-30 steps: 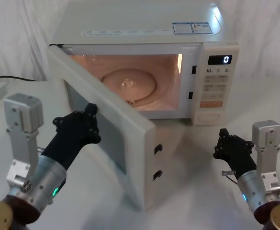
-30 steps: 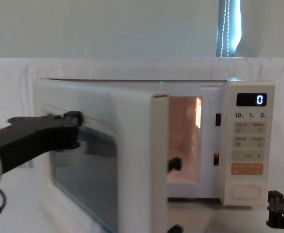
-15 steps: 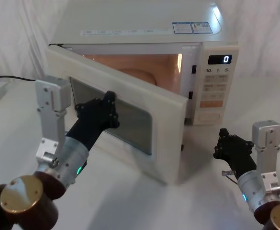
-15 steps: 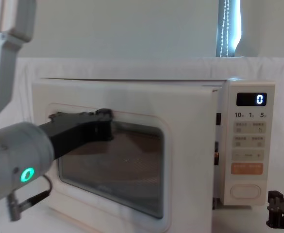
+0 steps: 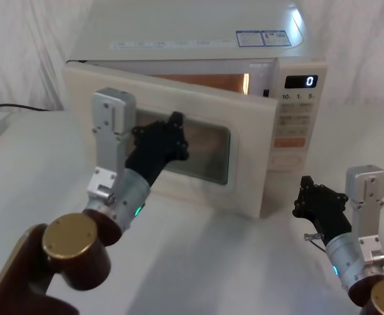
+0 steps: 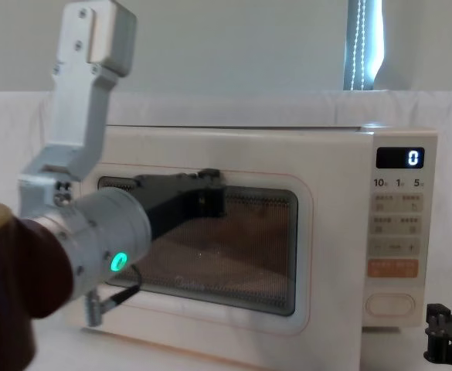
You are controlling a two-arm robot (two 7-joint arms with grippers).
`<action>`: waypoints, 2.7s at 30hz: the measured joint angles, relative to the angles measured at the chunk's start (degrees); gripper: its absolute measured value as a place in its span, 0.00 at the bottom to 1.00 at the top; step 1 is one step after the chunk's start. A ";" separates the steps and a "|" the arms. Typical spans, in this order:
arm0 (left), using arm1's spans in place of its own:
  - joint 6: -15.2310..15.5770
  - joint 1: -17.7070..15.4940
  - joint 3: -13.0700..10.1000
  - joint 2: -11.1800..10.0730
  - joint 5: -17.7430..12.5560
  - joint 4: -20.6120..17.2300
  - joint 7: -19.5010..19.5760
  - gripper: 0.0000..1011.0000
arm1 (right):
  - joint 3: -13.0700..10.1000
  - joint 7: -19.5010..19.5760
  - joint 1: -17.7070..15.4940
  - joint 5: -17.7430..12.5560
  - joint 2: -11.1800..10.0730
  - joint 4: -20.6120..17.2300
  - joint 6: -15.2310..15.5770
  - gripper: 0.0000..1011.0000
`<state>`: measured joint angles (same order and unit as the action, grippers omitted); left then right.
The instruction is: Press the button to open the microwave door with one hand; close the microwave door with the other hand.
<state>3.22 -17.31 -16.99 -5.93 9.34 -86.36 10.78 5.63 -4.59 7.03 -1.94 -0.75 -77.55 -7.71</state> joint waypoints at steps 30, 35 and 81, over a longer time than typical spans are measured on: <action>-3.64 -8.79 -1.29 4.52 -3.04 11.68 -0.08 0.00 | 0.00 0.00 0.01 0.00 0.00 0.00 0.00 0.00; -3.86 -9.69 -1.36 4.99 -3.23 12.99 -0.03 0.00 | 0.00 0.00 0.00 0.00 0.00 0.00 0.00 0.00; -4.84 -14.60 -1.44 7.46 -4.75 20.01 -0.06 0.00 | 0.00 0.00 0.00 0.00 0.00 0.00 0.00 0.00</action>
<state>-1.62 -31.92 -18.43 1.53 4.60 -66.35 10.71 5.64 -4.59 7.03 -1.94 -0.75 -77.55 -7.71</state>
